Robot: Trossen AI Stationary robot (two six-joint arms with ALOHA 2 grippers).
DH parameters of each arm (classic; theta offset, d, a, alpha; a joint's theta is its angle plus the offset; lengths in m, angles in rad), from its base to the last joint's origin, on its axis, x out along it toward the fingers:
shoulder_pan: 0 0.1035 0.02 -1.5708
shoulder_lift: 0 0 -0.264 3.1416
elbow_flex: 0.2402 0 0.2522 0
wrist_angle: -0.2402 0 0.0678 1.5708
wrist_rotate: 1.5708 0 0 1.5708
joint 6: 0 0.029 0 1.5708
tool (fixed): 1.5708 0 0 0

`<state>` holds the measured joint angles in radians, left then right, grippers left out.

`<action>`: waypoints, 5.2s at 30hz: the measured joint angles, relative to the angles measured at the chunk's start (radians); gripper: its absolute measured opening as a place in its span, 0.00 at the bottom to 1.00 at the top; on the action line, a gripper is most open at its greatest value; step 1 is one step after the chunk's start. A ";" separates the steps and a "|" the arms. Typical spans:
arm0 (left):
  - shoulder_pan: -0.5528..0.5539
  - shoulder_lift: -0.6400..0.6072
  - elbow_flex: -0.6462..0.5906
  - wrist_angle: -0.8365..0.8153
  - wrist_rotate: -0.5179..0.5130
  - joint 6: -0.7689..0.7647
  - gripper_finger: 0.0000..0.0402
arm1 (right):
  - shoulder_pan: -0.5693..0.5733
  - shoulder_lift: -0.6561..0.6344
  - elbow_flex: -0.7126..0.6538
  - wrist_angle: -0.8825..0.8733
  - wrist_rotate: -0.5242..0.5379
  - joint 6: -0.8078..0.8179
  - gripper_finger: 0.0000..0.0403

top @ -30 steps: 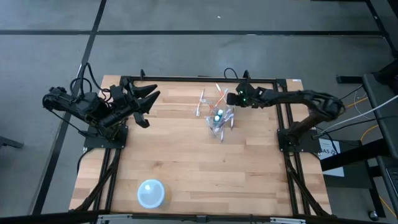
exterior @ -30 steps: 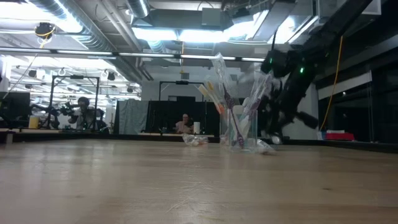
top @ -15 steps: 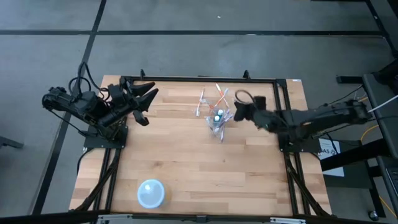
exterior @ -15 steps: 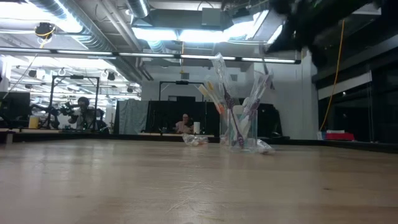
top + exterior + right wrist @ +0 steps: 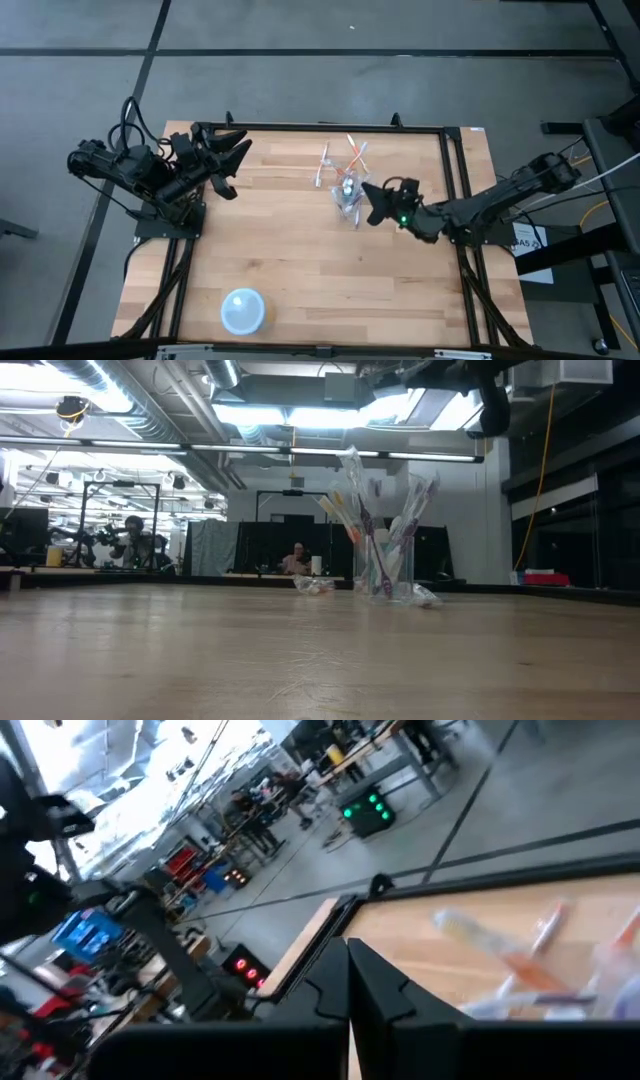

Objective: Pick & Place toothbrushing station
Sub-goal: Put the purple toothbrush into the transparent organizer

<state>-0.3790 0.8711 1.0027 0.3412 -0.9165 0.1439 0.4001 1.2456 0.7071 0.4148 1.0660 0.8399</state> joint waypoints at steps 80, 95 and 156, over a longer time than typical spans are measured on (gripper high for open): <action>-0.107 -0.034 -0.001 -0.008 -0.148 0.169 0.32 | -0.580 0.394 0.530 -0.948 -0.967 -0.934 0.36; -0.107 -0.034 -0.001 0.000 -0.164 0.167 0.32 | -0.565 0.373 0.530 -0.957 -1.006 -0.848 0.01; -0.153 -0.034 -0.001 -0.001 -0.162 0.165 0.32 | -0.177 0.240 0.332 -0.851 -0.609 -0.144 0.04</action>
<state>-0.5316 0.8375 1.0016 0.3401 -1.0787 0.3093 0.2227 1.4857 1.0387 -0.4361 0.4567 0.6961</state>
